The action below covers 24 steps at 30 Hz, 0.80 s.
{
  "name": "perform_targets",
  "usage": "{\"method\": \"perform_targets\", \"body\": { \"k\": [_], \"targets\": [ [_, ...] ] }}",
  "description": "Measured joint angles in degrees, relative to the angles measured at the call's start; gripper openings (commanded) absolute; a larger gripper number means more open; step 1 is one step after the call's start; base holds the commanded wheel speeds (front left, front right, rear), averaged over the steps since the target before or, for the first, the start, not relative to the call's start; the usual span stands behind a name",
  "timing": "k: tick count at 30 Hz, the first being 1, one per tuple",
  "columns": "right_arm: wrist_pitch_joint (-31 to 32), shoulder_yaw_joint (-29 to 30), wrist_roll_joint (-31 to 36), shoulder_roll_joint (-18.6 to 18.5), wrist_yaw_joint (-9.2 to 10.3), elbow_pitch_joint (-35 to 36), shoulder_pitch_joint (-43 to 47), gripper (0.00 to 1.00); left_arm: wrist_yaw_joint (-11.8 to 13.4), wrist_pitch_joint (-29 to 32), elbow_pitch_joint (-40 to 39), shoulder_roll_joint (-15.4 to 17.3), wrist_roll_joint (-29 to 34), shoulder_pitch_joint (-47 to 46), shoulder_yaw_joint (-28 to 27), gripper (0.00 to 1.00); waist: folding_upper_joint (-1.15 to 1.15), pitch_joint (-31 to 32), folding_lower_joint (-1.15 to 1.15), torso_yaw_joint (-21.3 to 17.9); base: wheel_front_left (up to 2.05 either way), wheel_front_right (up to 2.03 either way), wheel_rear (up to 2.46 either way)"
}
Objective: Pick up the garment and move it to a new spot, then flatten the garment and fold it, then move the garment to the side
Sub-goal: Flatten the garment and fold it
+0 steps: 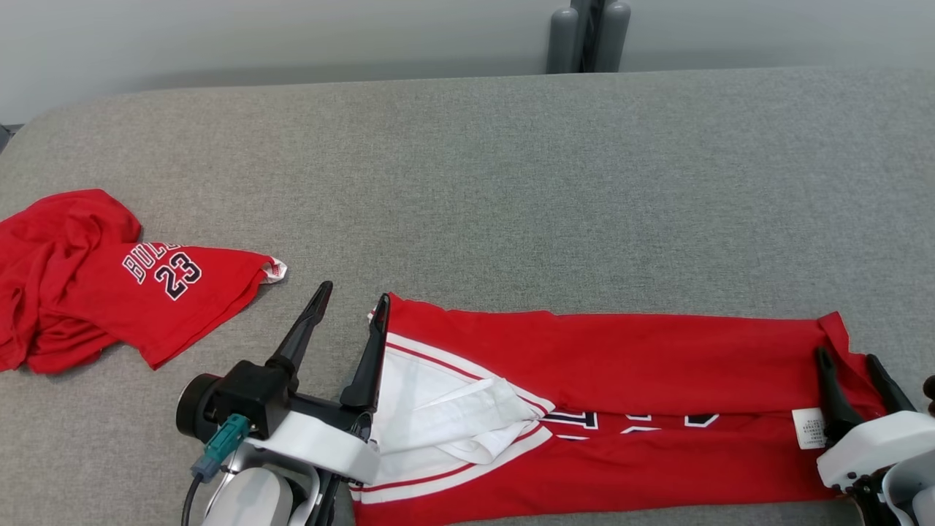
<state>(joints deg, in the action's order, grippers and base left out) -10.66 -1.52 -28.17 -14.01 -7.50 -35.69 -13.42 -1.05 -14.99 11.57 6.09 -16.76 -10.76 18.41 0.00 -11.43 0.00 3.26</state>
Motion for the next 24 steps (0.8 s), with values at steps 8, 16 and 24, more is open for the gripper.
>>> {"method": "perform_targets", "body": {
  "k": [8, 16, 24],
  "targets": [
    [-1.6, 3.7, 1.5, 0.8, 0.00, -3.9, -0.5, 1.00, -1.2, 0.0, 0.3, -0.9, 1.4, 0.1, -1.6, 1.00, 0.00, -0.2, 0.00, -0.4, 0.00, 0.00, 0.00],
    [-1.4, 3.5, -4.5, 2.5, 0.00, -5.3, -1.4, 1.00, -2.3, 0.0, 0.7, -1.6, 2.7, 0.1, -2.3, 1.00, 0.00, -0.6, 0.00, -0.8, 0.00, 0.00, 0.00],
    [-1.1, 1.0, -11.2, 2.2, 0.00, -6.7, -1.9, 1.00, -2.9, 0.0, 1.1, -2.0, 3.4, 0.1, -2.9, 1.00, 0.00, -0.7, 0.00, -0.4, 0.00, 0.00, 0.00]
  ]
}}
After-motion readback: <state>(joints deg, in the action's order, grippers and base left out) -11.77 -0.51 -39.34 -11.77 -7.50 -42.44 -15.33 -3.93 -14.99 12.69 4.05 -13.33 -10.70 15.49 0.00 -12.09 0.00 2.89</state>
